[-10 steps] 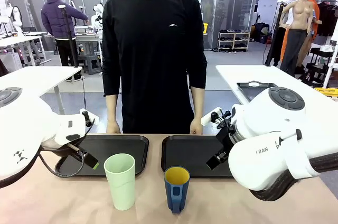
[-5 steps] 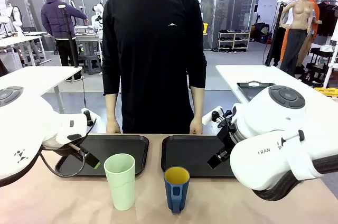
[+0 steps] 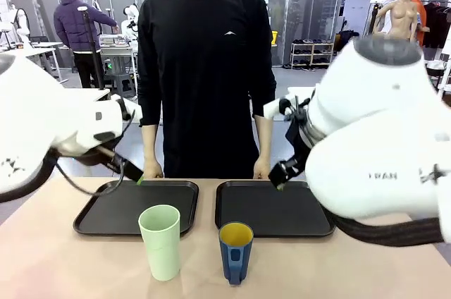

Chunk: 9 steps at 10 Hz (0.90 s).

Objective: Sort and store the cups by type.
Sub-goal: Pick up the Reusable plastic cup.

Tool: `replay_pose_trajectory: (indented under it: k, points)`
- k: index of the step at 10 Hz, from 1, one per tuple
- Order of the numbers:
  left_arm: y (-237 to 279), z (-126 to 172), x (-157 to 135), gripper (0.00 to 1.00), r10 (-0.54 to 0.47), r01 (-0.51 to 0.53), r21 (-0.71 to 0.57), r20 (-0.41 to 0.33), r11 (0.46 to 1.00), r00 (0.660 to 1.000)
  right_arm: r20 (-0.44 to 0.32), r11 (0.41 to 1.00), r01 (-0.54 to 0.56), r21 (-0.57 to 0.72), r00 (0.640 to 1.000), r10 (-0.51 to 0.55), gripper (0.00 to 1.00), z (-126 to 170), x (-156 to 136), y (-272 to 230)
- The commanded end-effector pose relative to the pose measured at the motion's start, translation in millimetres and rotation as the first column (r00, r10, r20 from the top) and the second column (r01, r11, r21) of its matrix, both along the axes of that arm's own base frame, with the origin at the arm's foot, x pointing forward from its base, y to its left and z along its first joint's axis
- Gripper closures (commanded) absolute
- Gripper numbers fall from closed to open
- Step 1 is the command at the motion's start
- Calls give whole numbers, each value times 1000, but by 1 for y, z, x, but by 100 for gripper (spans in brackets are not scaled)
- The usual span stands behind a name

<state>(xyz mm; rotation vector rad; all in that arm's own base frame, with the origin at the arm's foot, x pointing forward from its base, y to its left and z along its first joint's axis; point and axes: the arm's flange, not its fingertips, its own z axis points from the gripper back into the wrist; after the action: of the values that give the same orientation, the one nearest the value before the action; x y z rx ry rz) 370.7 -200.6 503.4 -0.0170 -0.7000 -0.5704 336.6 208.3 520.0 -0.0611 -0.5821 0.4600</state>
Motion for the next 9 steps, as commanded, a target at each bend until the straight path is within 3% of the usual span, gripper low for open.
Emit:
replay_pose_trajectory:
  k: [1,4,5,6,9]
  points:
    - [-7,11,-2,0,56,-56,-75,-5,996,998,-34,995,94,38,995,-93,0,19,-1,13]
    - [-9,20,-8,0,40,-38,-118,17,992,999,6,995,92,41,996,-92,0,25,-10,16]
    - [-10,21,-14,0,16,-11,-77,58,997,998,-21,996,84,35,996,-83,0,33,-6,10]
    - [-9,23,-6,0,42,-41,-99,7,994,999,-21,996,84,35,996,-83,0,33,-6,10]
    - [-9,23,-6,0,42,-41,-99,7,994,999,-21,996,84,35,996,-83,0,33,-6,10]
